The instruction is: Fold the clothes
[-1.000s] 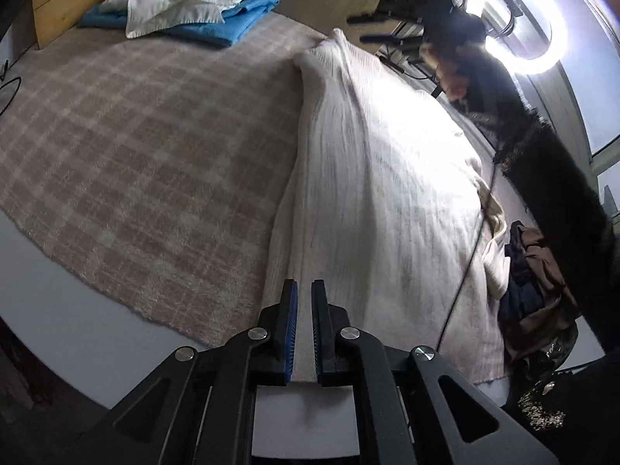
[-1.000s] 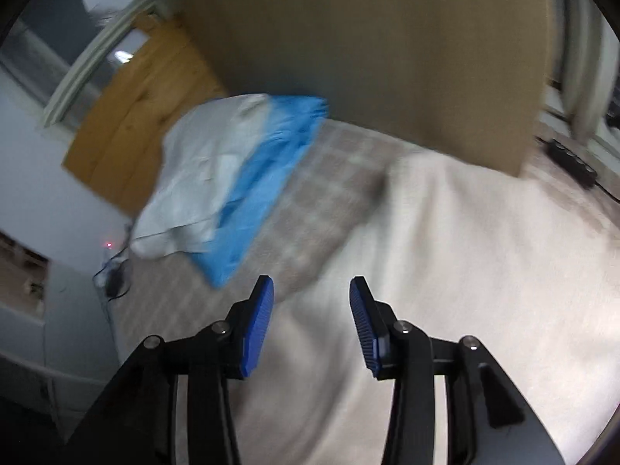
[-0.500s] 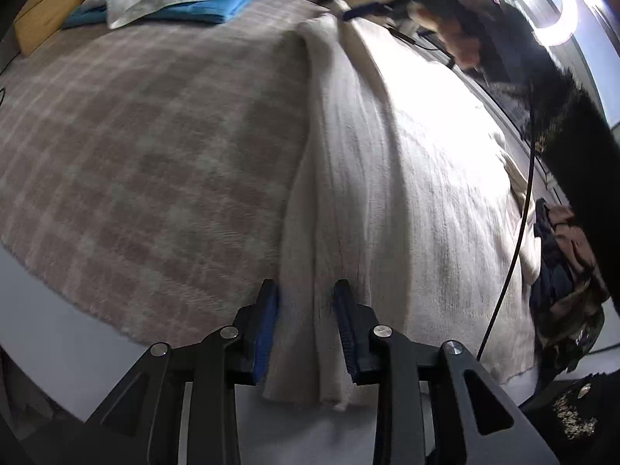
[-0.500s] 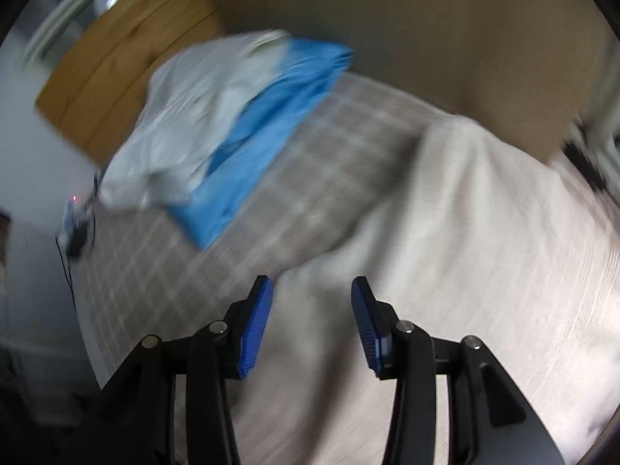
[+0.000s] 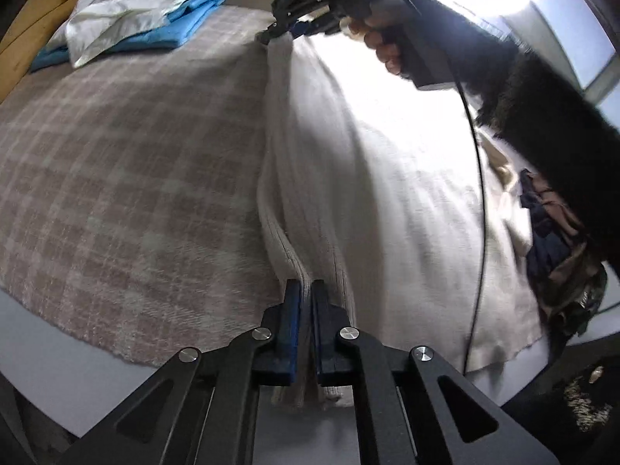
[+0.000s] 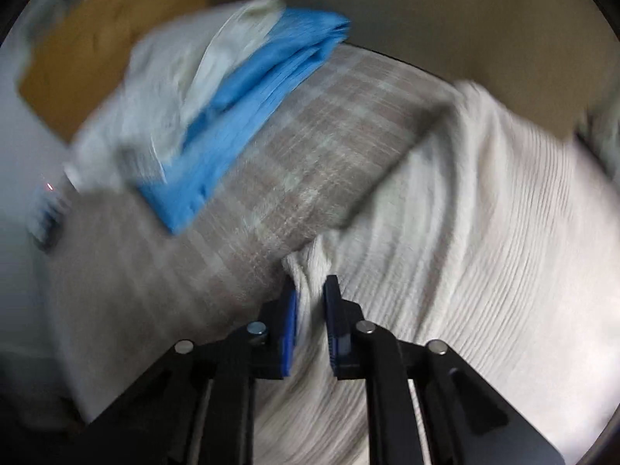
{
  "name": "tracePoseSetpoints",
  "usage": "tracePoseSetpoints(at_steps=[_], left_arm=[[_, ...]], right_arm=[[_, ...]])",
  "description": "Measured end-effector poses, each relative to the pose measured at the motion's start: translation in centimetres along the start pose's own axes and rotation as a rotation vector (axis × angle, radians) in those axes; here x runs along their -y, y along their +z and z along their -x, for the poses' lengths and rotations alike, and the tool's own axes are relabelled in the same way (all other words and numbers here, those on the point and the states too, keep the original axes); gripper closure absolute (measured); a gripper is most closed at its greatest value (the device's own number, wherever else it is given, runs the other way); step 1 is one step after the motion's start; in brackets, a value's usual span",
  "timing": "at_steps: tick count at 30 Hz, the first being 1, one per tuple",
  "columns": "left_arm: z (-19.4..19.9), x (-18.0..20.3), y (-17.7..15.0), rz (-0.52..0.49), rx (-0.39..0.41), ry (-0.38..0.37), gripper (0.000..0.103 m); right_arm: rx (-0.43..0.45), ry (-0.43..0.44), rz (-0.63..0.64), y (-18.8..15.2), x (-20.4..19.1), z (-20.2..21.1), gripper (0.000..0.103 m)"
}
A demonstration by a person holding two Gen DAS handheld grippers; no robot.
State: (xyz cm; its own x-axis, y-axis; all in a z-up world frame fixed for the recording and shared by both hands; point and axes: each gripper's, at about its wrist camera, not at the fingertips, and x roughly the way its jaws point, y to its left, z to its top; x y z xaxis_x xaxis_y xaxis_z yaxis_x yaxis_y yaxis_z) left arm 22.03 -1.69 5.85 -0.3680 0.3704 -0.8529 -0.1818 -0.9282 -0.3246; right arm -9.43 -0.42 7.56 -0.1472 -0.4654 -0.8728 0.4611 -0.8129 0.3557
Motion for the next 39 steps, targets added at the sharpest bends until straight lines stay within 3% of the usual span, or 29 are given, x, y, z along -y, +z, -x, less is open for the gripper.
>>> tracePoseSetpoints(at_steps=[2,6,9,12,16,23,29,32,35,37,39], left_arm=[[0.8,1.5,0.0,-0.060,0.011,0.000,0.098],[3.0,3.0,-0.2,-0.178,0.030,0.000,0.099],[3.5,3.8,0.0,-0.241,0.027,-0.008,0.099],[2.4,5.2,-0.1,-0.298,-0.006,-0.011,0.099],[0.7,5.6,-0.7,-0.350,-0.057,0.002,0.100],[-0.1,5.8,-0.5,-0.355,-0.082,0.014,0.099],[2.4,4.5,-1.6,-0.272,-0.108,-0.115,0.093],[4.7,2.5,-1.7,-0.221,-0.067,-0.123,0.093],[5.2,0.9,-1.2,-0.184,-0.052,-0.099,0.094],[4.6,1.2,-0.5,-0.186,-0.051,-0.120,0.094],[4.0,2.2,-0.5,-0.230,-0.066,-0.136,0.091]], right_arm=[[0.070,0.113,-0.125,-0.9,3.1,2.2,0.092],[0.226,0.207,-0.319,-4.4,8.7,7.6,0.092],[0.297,0.242,-0.448,-6.4,12.4,9.4,0.093],[0.346,0.196,-0.512,-9.7,14.7,11.0,0.093],[0.316,0.146,-0.535,-11.8,16.8,10.6,0.093],[0.276,0.094,-0.487,-10.6,16.8,9.1,0.093],[0.238,0.022,-0.462,-10.1,16.7,7.6,0.093],[0.211,-0.016,-0.449,-10.0,16.5,8.1,0.091],[0.210,-0.043,-0.434,-10.1,15.8,9.3,0.085],[0.230,-0.055,-0.420,-10.3,15.1,10.6,0.066],[0.242,-0.028,-0.394,-10.3,14.2,11.5,0.061]])
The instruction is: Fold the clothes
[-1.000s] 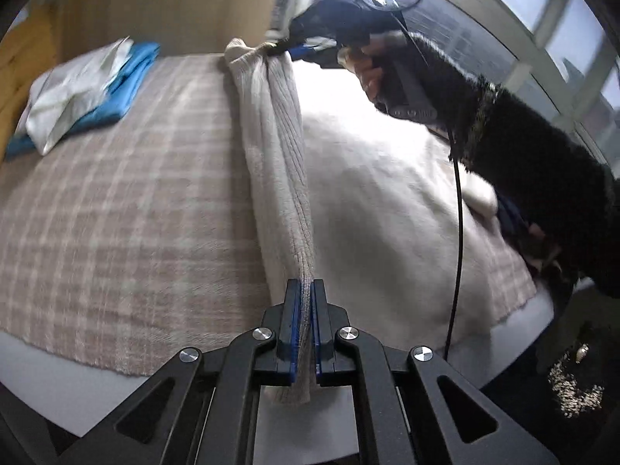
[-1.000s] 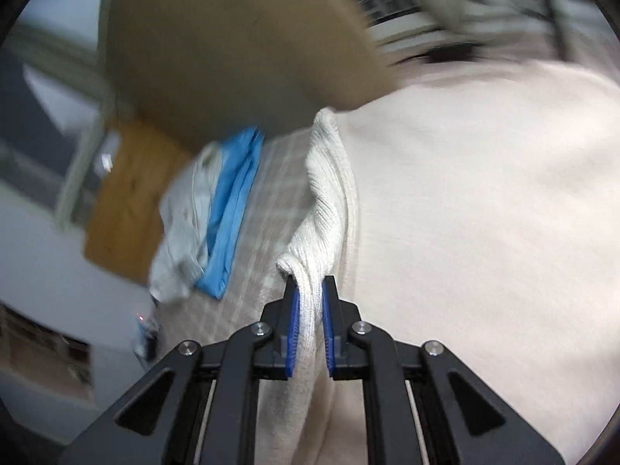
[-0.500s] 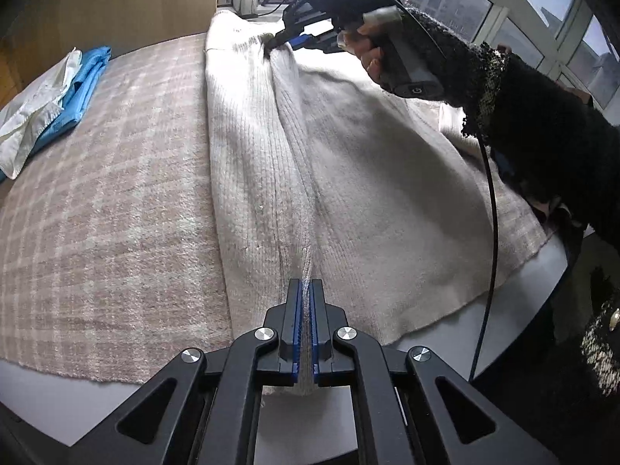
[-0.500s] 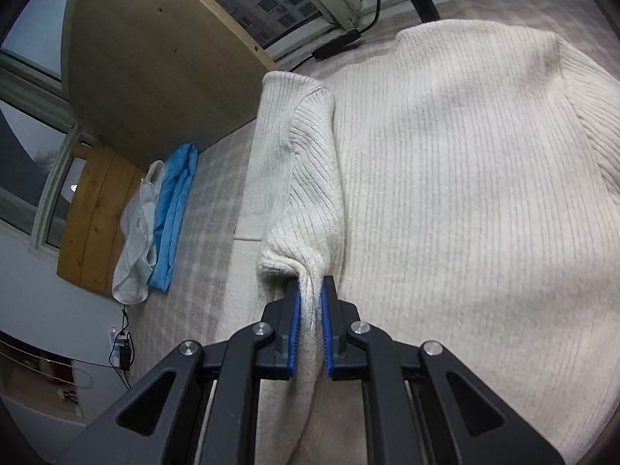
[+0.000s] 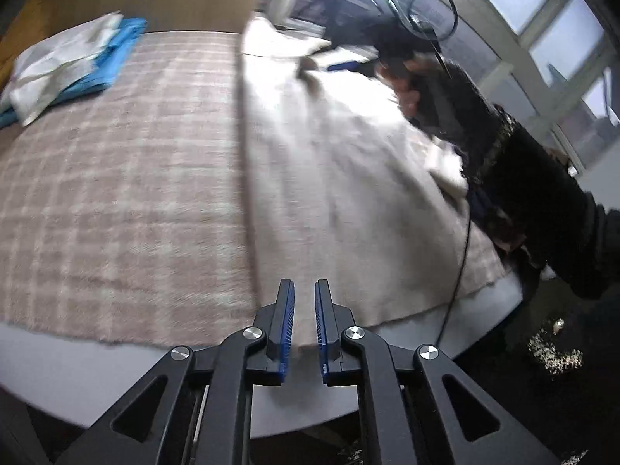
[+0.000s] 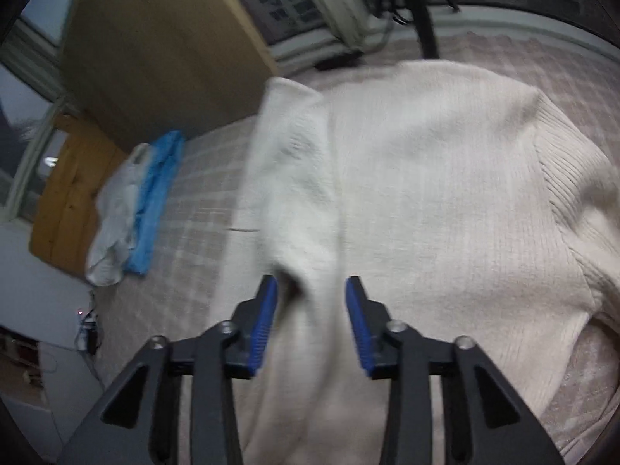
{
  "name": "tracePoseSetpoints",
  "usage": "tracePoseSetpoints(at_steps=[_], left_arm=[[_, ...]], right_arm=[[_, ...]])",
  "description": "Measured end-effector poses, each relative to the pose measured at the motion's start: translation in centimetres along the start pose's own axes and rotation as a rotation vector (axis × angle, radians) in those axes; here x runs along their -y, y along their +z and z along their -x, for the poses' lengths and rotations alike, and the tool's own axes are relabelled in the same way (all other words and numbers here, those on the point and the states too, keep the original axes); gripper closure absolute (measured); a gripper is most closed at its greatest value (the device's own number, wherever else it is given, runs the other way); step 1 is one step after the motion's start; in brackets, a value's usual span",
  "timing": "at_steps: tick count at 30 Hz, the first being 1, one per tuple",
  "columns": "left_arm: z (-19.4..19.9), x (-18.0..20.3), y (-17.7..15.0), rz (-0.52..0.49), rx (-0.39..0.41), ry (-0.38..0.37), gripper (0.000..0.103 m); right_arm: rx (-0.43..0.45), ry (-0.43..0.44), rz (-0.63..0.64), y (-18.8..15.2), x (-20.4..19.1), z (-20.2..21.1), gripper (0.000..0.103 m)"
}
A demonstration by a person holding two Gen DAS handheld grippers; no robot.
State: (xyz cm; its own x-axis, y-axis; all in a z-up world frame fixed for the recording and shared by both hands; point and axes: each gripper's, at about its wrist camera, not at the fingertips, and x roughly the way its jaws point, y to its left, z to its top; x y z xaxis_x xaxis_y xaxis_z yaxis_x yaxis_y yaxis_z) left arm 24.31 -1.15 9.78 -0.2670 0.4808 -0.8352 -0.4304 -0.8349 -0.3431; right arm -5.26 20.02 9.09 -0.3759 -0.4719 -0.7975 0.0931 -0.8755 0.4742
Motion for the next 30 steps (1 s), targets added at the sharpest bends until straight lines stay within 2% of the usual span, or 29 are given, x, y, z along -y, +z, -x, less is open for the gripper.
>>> tracePoseSetpoints(at_steps=[3,6,9,12,17,18,19,21,23,25,27,30], left_arm=[[-1.6,1.6,0.2,-0.065,-0.044,0.008,0.083],[-2.7,2.0,0.1,-0.092,-0.066,0.036,0.083],[-3.1,1.9,0.1,-0.087,-0.069,0.029,0.091],[-3.1,2.0,0.1,-0.090,-0.069,0.021,0.099],[-3.4,2.3,-0.1,-0.081,-0.071,-0.007,0.100],[-3.6,2.4,-0.2,-0.082,-0.072,-0.009,0.100],[-3.8,2.6,-0.2,-0.085,-0.073,-0.007,0.100],[-4.1,2.7,-0.3,-0.090,-0.081,-0.011,0.100],[-4.3,2.9,-0.4,-0.092,-0.085,-0.022,0.100],[-4.5,2.9,-0.5,-0.092,-0.091,-0.036,0.100],[-4.4,2.8,-0.4,-0.073,-0.095,-0.060,0.101],[-3.1,2.5,0.1,-0.048,-0.076,-0.086,0.101]], right_arm=[[-0.012,0.003,0.044,0.3,-1.5,0.0,0.061],[-0.069,-0.018,0.058,0.6,-1.9,-1.6,0.061],[-0.130,-0.016,0.034,0.7,-1.2,-3.6,0.061],[-0.150,0.014,0.015,0.9,-0.8,-4.6,0.061],[-0.173,0.009,0.063,1.6,-1.9,-5.1,0.061],[-0.179,-0.003,0.082,1.6,-2.2,-5.4,0.065],[-0.180,-0.026,0.107,1.5,-2.5,-5.7,0.079],[-0.190,-0.051,0.135,1.3,-2.9,-6.4,0.094],[-0.166,-0.044,0.154,1.5,-3.1,-5.7,0.095],[-0.097,-0.082,0.175,2.2,-3.0,-4.4,0.095],[-0.138,-0.111,0.168,2.4,-2.1,-5.3,0.095],[-0.180,-0.088,0.154,2.2,-1.8,-5.4,0.094]])
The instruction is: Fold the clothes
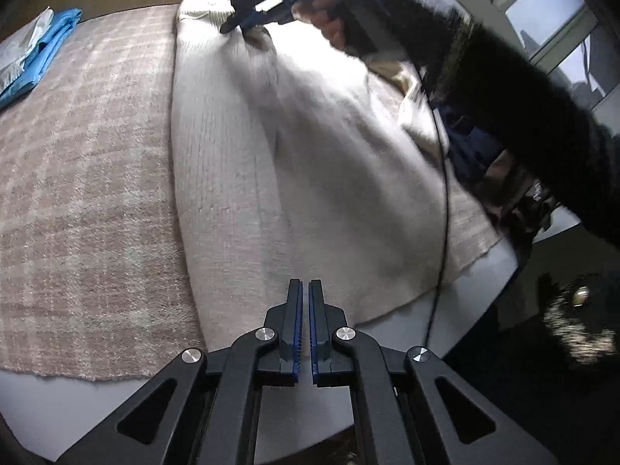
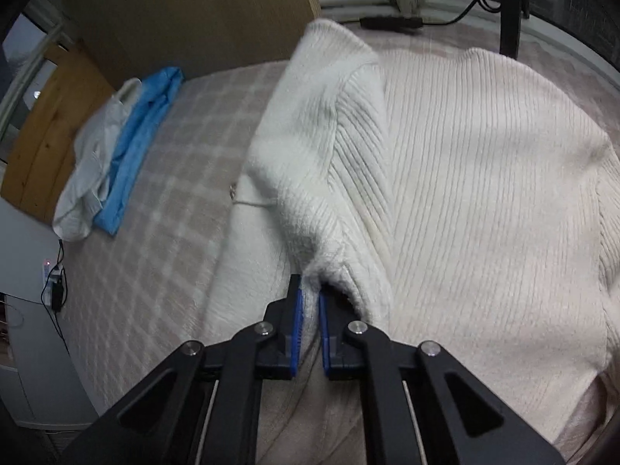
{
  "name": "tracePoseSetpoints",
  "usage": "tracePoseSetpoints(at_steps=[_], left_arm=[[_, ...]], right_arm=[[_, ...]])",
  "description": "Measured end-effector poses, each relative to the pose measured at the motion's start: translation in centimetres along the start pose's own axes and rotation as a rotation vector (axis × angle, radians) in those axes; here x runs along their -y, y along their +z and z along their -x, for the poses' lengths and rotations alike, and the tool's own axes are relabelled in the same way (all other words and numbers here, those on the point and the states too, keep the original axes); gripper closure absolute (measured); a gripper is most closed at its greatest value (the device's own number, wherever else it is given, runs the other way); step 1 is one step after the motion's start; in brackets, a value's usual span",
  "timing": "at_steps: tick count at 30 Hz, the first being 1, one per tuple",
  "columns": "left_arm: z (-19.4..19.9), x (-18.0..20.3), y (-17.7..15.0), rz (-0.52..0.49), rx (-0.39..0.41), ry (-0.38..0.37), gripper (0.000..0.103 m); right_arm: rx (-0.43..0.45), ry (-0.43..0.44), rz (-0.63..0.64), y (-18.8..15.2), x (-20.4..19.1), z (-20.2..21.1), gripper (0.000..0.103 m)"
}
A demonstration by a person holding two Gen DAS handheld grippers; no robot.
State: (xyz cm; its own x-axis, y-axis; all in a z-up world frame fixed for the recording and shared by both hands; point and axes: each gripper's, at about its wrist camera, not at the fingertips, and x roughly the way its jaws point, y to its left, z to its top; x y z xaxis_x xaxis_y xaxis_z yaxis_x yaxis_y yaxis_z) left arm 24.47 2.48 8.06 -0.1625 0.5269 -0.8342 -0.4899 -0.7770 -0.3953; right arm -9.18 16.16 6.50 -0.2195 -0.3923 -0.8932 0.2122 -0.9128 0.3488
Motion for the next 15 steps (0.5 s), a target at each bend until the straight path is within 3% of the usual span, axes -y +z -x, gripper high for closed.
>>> tracePoseSetpoints(at_steps=[3,6,9,13,15], left_arm=[[2.1,-0.4,0.7,0.029,0.063,-0.004,0.101],[2.7,-0.9,1.5,0.048,0.112,0.024,0.101],[0.5,-1.3,2.3,0.060,0.084,0.049,0.101],[-2.3,-0.7,2.4,0.040,0.018,0.060,0.101],[-1.8,0.2,2.6,0.014,0.023,0.070,0.101]], right_arm=[[-0.001,0.038,0.007,-0.3,-0.3,1.7,0.092],[0.072,0.099,0.039,-1.3,-1.0,4.2,0.090],[0.085,0.135,0.037,-1.8,-1.3,3.9,0.088],[-0.018,0.170,-0.017,-2.8,-0.2,1.5,0.087],[0.024,0.202,-0.050,-3.8,1.3,3.9,0.087]])
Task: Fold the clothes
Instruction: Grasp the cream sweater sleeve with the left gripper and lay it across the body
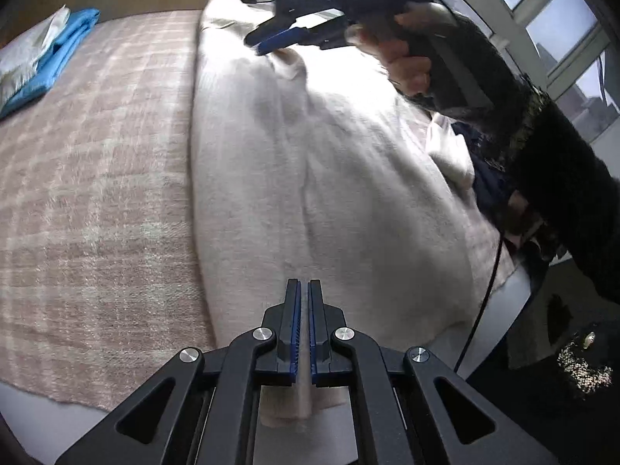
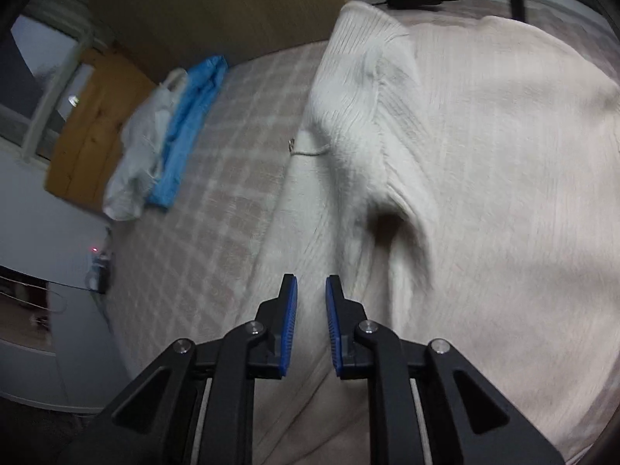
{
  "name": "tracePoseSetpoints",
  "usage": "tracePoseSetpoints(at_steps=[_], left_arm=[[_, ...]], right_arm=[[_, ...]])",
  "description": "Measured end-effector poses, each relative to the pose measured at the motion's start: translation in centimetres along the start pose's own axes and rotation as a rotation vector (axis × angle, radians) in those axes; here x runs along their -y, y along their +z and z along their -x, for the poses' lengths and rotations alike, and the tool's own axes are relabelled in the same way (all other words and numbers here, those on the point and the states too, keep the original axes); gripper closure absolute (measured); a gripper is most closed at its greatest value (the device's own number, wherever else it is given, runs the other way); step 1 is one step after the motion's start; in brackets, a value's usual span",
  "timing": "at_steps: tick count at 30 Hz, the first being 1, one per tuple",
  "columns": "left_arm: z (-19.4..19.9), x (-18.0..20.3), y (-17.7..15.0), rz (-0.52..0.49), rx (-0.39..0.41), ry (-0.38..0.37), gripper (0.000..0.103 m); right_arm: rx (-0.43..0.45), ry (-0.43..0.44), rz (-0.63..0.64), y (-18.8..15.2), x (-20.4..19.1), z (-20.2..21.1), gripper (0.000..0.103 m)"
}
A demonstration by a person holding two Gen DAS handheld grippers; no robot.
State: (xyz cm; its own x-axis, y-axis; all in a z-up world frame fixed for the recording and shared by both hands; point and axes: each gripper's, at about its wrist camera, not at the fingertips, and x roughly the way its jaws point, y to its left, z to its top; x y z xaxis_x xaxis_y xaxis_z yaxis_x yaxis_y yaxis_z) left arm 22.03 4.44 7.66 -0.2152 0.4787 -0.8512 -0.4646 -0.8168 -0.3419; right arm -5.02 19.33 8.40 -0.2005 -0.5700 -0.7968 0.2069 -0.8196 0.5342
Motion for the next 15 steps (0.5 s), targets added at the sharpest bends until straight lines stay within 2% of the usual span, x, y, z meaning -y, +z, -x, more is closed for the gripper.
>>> tracePoseSetpoints(at_steps=[3,7,11,14,15], left_arm=[[0.9,1.2,0.7,-0.022,0.019,-0.013,0.101],[1.2,3.0,2.7,-0.061,0.038,-0.072,0.101],[-0.6,6.5,5.4,-0.178,0.041,-0.126,0.101],[-2.0,9.7,7.4,-0.252,0.027,-0.202,0.092],[-2.7,11.0,8.1,-0.276,0.022,-0.228,0.086]], right_arm=[[0.123,-0.008,-0.036,-1.4,2.4,6.8,0.087],[0.277,-0.034,-0.130,-4.9,6.9,16.8,0.087],[0.385,-0.077,-0.199,-9.4,9.8,24.7,0.087],[0.451,-0.098,-0.260,-12.9,10.7,28.4,0.087],[0.472,-0.116,-0.284,-14.2,10.8,29.3,0.087]])
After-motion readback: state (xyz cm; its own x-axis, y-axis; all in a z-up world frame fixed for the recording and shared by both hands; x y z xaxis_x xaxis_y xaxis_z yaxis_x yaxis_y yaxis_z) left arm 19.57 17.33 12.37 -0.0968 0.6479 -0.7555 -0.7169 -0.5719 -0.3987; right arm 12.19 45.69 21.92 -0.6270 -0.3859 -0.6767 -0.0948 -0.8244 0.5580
